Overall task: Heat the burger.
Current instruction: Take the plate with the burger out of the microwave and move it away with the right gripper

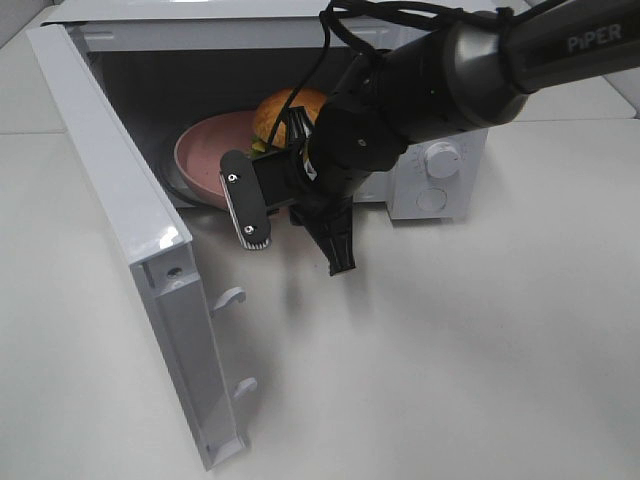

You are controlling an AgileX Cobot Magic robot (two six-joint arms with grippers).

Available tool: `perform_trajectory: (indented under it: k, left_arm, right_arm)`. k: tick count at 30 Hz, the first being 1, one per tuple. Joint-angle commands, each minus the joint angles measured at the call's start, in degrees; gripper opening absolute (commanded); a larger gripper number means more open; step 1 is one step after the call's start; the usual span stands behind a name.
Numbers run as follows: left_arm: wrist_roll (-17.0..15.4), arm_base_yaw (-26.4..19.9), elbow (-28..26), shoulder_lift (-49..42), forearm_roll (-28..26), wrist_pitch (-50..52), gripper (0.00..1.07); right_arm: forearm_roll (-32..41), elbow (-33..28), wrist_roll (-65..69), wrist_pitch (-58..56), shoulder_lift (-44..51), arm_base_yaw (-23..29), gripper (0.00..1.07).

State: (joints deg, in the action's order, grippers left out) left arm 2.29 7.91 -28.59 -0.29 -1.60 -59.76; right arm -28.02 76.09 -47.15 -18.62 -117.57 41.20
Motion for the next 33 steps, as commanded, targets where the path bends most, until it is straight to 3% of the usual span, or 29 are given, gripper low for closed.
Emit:
perform_trajectory:
  k: [1,15,33]
  left_arm:
    - [0.17,-0.17,0.17,-0.46,-0.11,0.46,0.00]
    - [0.17,-0.17,0.17,-0.46,-0.11,0.46,0.00]
    - [0.17,-0.17,0.17,-0.46,-0.11,0.46,0.00]
  right_arm:
    - [-0.63,-3.21,-2.23,-0.29,4.24,-0.40,0.00]
    - [-1.15,-18.62,-10.49,0.52,17.70,-0.40,0.00]
    - [-3.72,-37.07,-10.37,-1.66,34.95,-0.40,0.00]
